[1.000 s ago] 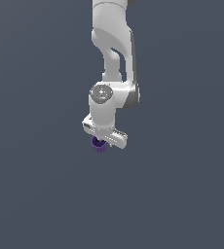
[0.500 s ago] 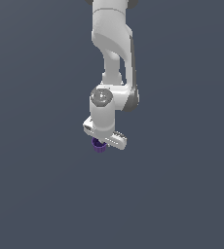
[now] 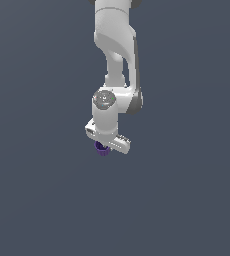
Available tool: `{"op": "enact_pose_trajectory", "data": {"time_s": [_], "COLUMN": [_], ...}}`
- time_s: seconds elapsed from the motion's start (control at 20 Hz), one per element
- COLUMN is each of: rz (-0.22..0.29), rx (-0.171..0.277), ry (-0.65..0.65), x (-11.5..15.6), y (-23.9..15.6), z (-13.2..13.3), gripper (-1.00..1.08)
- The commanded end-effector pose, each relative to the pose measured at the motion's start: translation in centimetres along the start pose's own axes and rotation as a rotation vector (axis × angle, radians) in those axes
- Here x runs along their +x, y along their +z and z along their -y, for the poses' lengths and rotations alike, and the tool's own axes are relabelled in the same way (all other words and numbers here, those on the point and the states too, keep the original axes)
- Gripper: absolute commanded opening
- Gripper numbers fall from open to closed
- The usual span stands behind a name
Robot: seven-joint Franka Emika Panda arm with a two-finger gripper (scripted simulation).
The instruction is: Pick up the object and move it to a goal position.
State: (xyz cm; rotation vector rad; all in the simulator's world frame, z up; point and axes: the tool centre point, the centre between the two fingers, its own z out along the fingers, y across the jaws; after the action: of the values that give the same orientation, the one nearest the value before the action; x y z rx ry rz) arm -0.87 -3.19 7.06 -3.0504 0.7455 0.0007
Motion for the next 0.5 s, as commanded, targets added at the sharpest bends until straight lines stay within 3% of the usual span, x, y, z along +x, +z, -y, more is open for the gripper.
{"op": "enact_pose_trajectory", "data": {"time_s": [0.0, 0.45], "rz": [-0.001, -0.001], "rx": [0.001, 0.001], "ry": [0.000, 0.000], "x": [-0.1, -1.0], "y": [-0.5, -4.6], "z": [-0.1, -0.9], "gripper": [-1.00, -1.00]}}
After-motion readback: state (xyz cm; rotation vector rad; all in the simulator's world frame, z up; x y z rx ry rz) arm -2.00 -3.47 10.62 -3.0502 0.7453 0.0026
